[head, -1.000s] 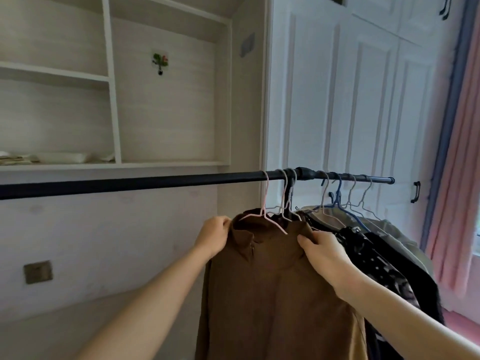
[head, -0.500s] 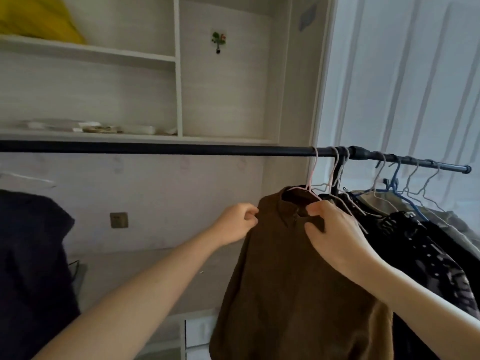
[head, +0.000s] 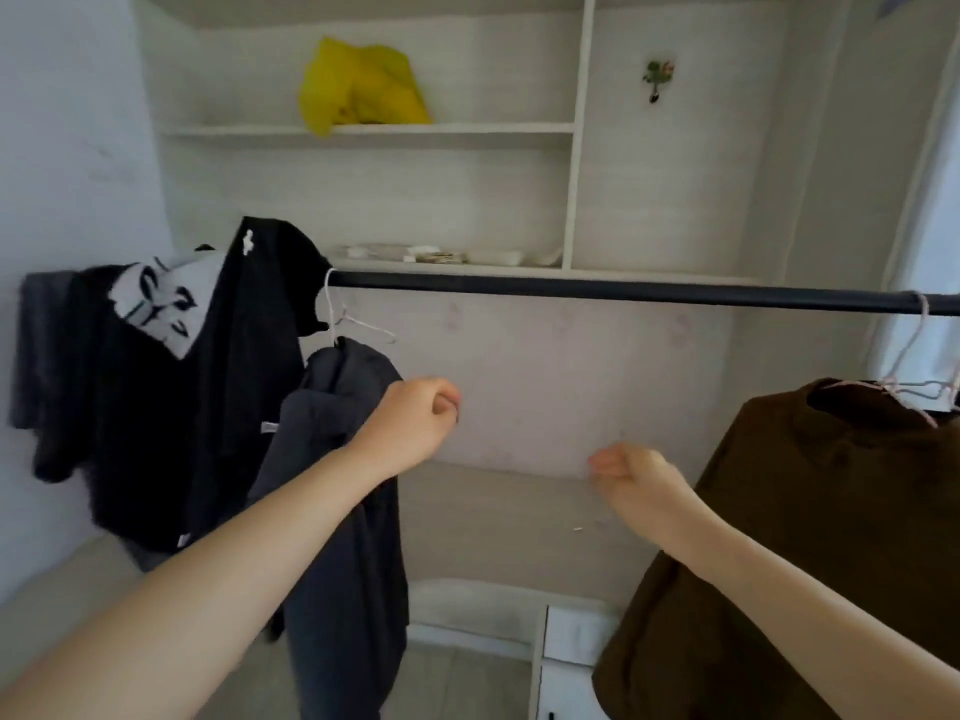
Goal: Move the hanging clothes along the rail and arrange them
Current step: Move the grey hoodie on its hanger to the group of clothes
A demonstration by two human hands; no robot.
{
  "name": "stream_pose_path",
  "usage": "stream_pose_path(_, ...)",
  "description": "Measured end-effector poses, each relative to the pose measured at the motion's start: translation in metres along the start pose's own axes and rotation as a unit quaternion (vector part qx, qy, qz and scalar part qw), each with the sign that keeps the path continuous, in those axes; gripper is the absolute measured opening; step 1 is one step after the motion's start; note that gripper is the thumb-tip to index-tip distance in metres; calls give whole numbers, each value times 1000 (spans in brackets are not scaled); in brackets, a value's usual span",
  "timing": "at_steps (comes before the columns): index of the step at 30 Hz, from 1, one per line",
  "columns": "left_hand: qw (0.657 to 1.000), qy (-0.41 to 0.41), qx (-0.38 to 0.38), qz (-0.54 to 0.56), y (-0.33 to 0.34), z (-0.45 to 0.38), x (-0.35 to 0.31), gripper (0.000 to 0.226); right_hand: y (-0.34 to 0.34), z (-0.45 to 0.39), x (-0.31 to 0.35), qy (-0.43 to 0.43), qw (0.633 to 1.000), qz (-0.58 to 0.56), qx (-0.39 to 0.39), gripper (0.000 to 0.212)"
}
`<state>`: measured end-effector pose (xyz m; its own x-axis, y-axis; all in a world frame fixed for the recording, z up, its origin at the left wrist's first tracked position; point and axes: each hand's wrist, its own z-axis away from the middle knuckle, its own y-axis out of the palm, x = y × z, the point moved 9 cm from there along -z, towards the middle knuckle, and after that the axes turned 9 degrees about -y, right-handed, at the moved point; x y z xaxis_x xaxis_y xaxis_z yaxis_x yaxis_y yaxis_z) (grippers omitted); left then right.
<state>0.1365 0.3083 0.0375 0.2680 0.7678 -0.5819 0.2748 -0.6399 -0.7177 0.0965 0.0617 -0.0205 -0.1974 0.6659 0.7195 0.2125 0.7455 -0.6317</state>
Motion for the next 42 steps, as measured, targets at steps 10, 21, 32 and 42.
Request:
stream_pose_path(10,992,-56,-109,-2,-109,-13,109,33,142,-30,120,-23,994,-79,72,14)
stream_pose_path(21,987,-147,9,70,-92,-62,158,11,254,-53,198,-14,986,-101,134,31)
stream_pose_path(32,934,-183,61,300,-66,-76,151,9,228,-77,189,-25,997,-52,58,34)
stream_pose_path(42,951,-6,24,308,-70,-70,66,12,120,-64,170,-45,993,-93,-52,12)
